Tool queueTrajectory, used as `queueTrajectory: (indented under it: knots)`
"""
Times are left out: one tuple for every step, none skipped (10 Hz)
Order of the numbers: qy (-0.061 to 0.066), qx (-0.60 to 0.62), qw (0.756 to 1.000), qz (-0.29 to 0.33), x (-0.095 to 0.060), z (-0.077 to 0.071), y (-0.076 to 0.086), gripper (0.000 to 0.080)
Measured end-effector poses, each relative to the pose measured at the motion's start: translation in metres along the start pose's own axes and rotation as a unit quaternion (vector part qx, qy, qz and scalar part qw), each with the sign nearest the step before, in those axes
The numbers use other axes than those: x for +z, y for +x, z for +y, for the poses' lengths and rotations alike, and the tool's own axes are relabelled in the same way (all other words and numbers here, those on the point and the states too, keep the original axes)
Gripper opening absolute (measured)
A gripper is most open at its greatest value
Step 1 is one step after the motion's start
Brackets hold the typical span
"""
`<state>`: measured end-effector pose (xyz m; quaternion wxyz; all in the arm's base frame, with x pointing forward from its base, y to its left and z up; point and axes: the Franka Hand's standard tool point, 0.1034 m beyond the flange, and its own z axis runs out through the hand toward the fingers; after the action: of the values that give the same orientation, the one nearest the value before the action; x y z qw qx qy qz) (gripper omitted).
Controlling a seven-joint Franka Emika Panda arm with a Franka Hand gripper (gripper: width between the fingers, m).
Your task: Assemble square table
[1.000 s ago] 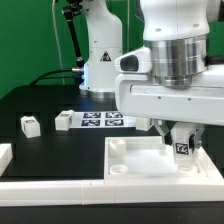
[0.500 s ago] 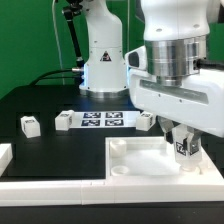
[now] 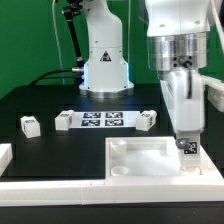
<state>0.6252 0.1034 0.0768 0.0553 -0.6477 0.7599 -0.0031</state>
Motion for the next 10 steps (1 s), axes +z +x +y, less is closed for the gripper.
queueTrajectory:
  knots:
    - [-0.001, 0.001, 1.000, 0.000, 0.000, 0.000, 0.000, 0.0291]
    - [-0.001, -0.017, 1.000, 0.000, 0.000, 0.000, 0.000, 0.0291]
    - [-0.003, -0.029, 1.000, 0.003, 0.001, 0.000, 0.000, 0.0291]
    - [-0.011, -0.106, 0.994, 0.018, 0.000, -0.002, -0.003, 0.0452]
    - [-0.010, -0.180, 0.983, 0.029, -0.002, -0.006, -0.007, 0.0576]
    - [-0.011, -0.217, 0.976, 0.029, -0.003, -0.006, -0.008, 0.0576]
    - [-0.012, -0.247, 0.969, 0.030, -0.002, -0.006, -0.007, 0.0634]
    - [-0.013, -0.285, 0.958, 0.029, -0.002, -0.006, -0.007, 0.0645]
    - [-0.015, -0.322, 0.946, 0.030, -0.002, -0.006, -0.007, 0.0645]
    - [-0.018, -0.379, 0.925, 0.032, 0.000, -0.003, -0.011, 0.0649]
